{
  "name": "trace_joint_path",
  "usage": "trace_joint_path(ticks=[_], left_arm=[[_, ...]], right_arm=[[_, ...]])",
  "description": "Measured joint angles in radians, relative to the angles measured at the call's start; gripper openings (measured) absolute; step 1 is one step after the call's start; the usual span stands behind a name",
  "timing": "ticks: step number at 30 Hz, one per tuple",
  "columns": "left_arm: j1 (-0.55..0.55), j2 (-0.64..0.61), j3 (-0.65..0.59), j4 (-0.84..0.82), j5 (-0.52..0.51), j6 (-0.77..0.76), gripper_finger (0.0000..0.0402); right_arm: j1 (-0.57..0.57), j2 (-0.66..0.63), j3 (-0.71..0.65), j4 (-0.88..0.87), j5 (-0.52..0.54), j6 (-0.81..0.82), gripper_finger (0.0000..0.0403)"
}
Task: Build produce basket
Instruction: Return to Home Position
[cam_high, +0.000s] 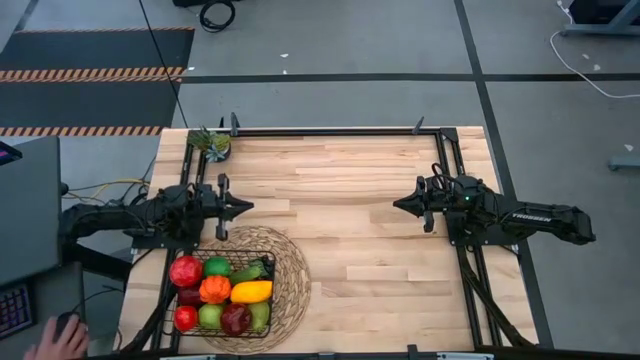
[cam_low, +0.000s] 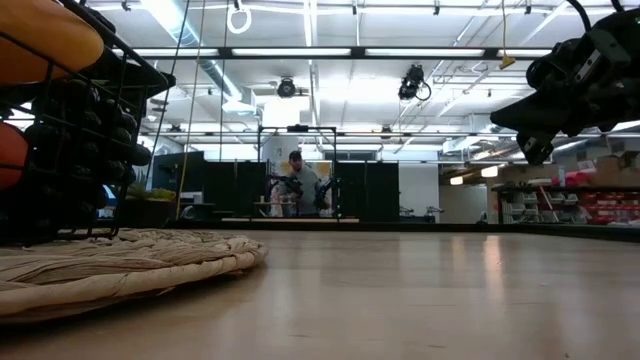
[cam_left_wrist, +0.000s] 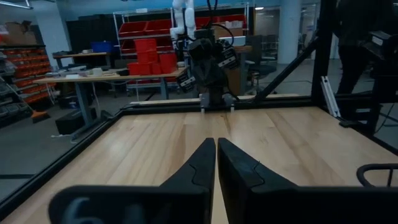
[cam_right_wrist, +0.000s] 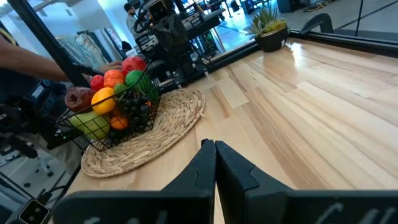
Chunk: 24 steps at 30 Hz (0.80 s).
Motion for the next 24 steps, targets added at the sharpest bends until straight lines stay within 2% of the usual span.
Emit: trace_joint_path(ticks=[12, 24], left_arm=[[-0.013, 0.0, 0.0, 0.0, -0.001, 0.0, 0.0036], [-0.013, 0.0, 0.0, 0.0, -0.001, 0.0, 0.0026]], right_arm=[[0.0, 0.0, 0.0, 0.0, 0.0, 0.001, 0.0011], [0.0, 0.0, 0.0, 0.0, 0.0, 0.002, 0.0011]])
